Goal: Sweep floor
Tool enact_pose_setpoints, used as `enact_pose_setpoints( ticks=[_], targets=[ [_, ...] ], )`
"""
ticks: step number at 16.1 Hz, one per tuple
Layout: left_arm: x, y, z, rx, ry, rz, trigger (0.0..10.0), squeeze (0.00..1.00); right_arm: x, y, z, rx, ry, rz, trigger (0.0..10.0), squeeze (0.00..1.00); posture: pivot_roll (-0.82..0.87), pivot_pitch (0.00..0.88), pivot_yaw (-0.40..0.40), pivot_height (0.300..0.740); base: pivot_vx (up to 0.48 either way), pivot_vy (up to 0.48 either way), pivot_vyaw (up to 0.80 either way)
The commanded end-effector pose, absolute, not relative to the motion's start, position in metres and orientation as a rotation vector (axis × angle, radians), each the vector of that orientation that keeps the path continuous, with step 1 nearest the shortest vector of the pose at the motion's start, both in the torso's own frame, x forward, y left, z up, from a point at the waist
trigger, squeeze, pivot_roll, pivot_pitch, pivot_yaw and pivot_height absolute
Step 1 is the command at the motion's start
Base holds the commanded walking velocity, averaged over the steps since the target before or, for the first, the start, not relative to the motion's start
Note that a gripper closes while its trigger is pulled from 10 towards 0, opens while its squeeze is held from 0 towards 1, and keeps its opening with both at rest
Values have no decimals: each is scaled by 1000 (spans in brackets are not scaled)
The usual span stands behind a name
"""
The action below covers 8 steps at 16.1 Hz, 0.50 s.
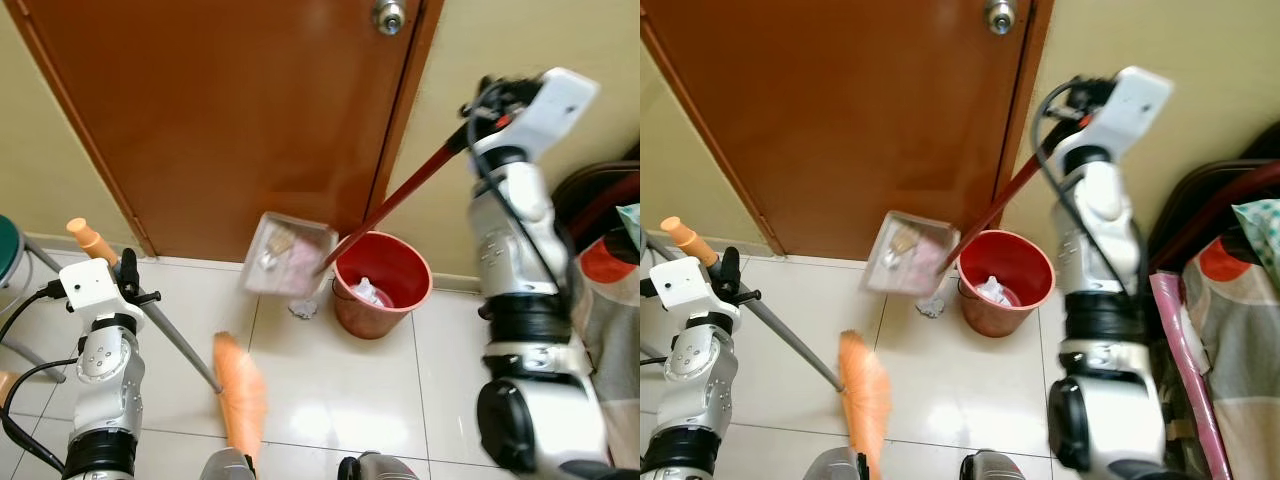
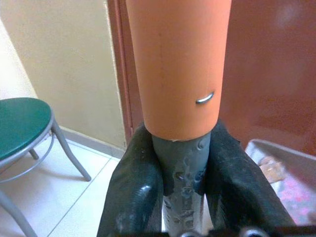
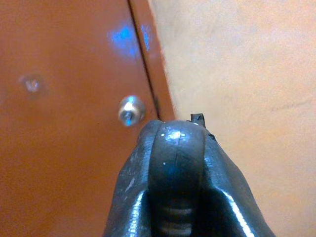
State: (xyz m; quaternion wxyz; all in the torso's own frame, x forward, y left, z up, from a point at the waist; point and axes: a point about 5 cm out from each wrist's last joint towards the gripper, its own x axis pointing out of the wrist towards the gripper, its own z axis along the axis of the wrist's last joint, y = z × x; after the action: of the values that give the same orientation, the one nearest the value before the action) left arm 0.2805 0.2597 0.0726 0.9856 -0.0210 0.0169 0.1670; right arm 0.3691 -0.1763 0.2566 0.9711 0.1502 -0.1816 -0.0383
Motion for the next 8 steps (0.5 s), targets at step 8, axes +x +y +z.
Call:
enact_pose_setpoints(
  ticks=[8],
  targets=[
    [279, 257, 57, 1, 114, 312, 10000, 0, 350, -238, 327, 51, -608, -150, 10000, 0, -18, 32, -22, 740, 0, 0, 0]
  ],
)
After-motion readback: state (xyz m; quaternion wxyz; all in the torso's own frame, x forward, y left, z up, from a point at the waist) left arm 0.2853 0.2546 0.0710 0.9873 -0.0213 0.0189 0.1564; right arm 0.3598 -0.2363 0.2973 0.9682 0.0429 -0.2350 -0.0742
